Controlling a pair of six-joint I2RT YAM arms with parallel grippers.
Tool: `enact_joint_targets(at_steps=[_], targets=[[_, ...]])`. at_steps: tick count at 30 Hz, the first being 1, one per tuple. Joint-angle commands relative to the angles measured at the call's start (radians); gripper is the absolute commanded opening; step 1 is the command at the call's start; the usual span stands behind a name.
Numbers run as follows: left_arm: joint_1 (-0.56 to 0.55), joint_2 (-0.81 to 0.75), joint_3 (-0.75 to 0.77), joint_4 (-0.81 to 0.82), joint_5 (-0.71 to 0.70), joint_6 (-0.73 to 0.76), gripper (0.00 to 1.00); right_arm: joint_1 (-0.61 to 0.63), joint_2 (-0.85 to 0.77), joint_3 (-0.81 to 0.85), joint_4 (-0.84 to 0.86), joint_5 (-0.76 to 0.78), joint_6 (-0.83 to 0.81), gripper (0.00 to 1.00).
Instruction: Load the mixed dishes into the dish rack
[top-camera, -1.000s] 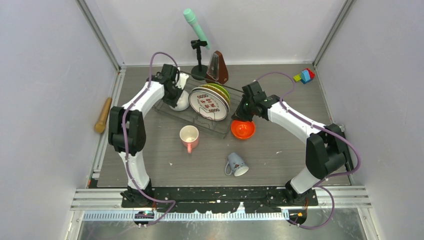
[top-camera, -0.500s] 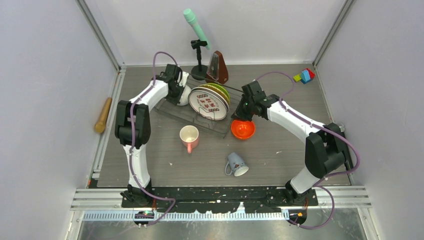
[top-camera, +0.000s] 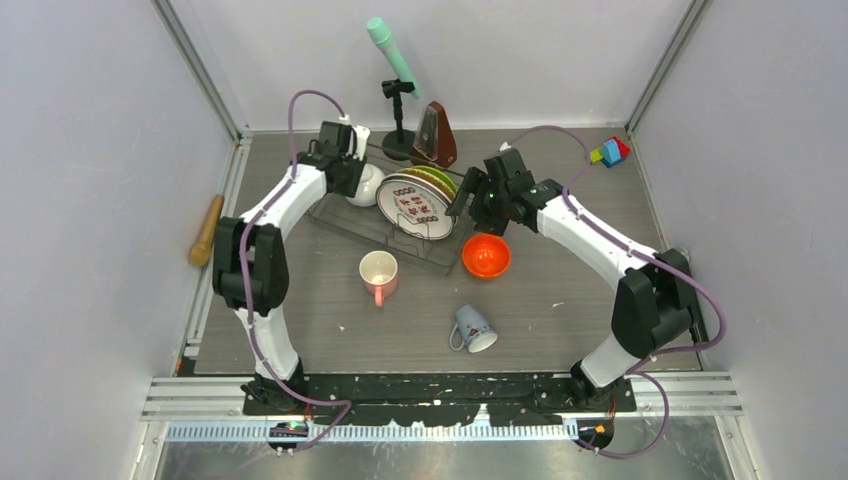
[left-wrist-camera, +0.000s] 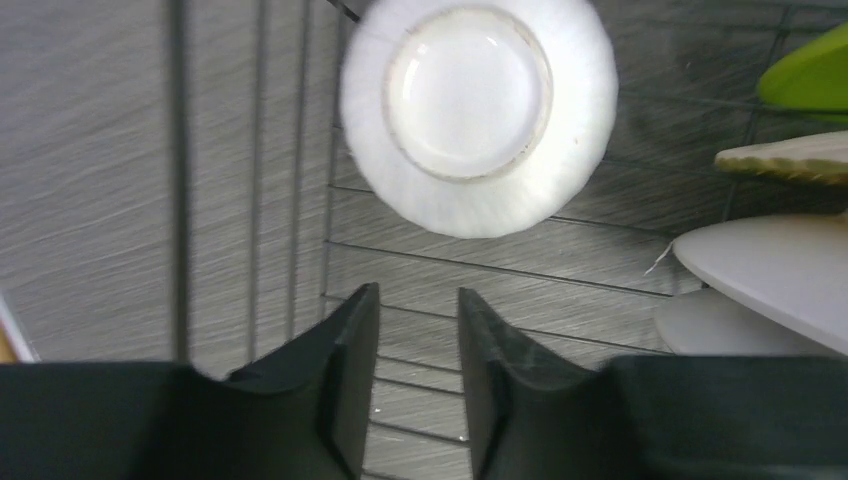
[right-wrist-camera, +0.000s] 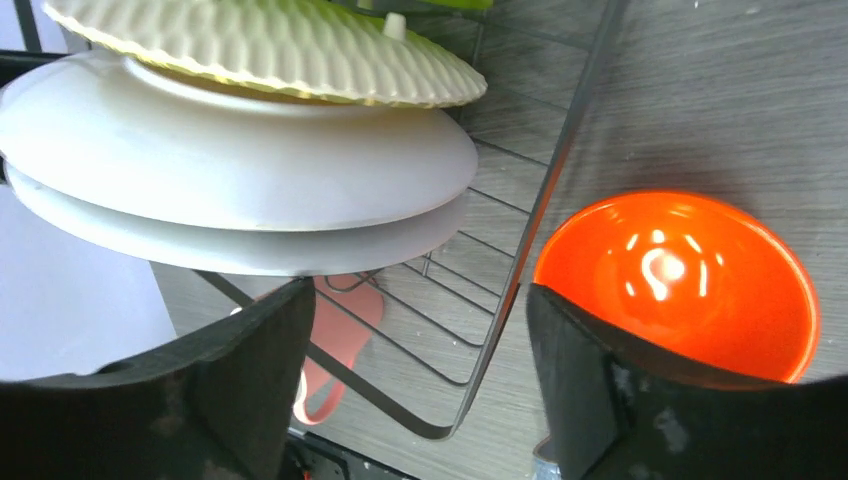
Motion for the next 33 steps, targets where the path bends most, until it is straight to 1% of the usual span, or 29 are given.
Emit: enact_joint_targets(at_steps=[1, 3, 6, 7, 9, 10, 12, 13, 16, 18, 20, 21, 22, 23, 26, 29, 33], targets=[[-0.005, -0.14, -0.008, 0.05, -0.048, 0.006, 0.43, 0.006, -0.088, 0.05, 0.008, 0.025, -0.061, 0.95], [-0.005, -0.184, -0.008, 0.017, -0.045, -0.007, 0.48, 0.006, -0.122, 0.049, -0.025, 0.045, -0.095, 0.99], [-0.005, -0.25, -0.012, -0.03, -0.033, -0.059, 0.55, 0.006, -0.191, 0.034, -0.079, 0.065, -0.16, 0.99], [-0.005, -0.276, -0.017, -0.043, -0.035, -0.099, 0.58, 0.006, -0.207, 0.018, -0.102, 0.069, -0.171, 0.99], [-0.005, -0.329, -0.039, -0.064, -0.026, -0.173, 0.73, 0.007, -0.282, -0.017, -0.127, 0.061, -0.212, 0.98], [-0.005, -0.358, -0.046, -0.076, -0.018, -0.206, 0.77, 0.007, -0.3, -0.029, -0.137, 0.055, -0.222, 0.98], [-0.005, -0.417, -0.073, -0.092, 0.004, -0.278, 0.95, 0.01, -0.356, -0.078, -0.182, 0.034, -0.249, 0.97], [-0.005, -0.463, -0.09, -0.099, 0.014, -0.316, 0.99, 0.014, -0.393, -0.091, -0.194, 0.025, -0.272, 0.97], [-0.001, -0.56, -0.157, -0.08, 0.044, -0.423, 1.0, 0.03, -0.454, -0.159, -0.246, 0.001, -0.293, 0.97], [0.005, -0.623, -0.224, -0.022, 0.137, -0.444, 1.0, 0.056, -0.488, -0.199, -0.273, 0.008, -0.291, 0.96], [0.012, -0.684, -0.299, 0.035, 0.215, -0.479, 1.0, 0.109, -0.522, -0.243, -0.283, 0.042, -0.272, 0.96], [0.014, -0.71, -0.328, 0.05, 0.23, -0.499, 1.0, 0.165, -0.528, -0.258, -0.283, 0.057, -0.25, 0.96], [0.014, -0.732, -0.351, 0.056, 0.256, -0.513, 1.0, 0.194, -0.538, -0.286, -0.279, 0.12, -0.221, 0.97], [0.014, -0.752, -0.372, 0.054, 0.271, -0.525, 1.0, 0.254, -0.539, -0.299, -0.275, 0.143, -0.206, 0.97], [0.014, -0.804, -0.411, 0.02, 0.322, -0.558, 1.0, 0.351, -0.528, -0.348, -0.259, 0.212, -0.135, 0.97], [0.014, -0.849, -0.445, -0.02, 0.367, -0.573, 1.0, 0.401, -0.509, -0.375, -0.245, 0.252, -0.101, 0.97], [0.014, -0.909, -0.48, -0.021, 0.43, -0.581, 1.0, 0.453, -0.462, -0.406, -0.243, 0.27, -0.081, 0.97]])
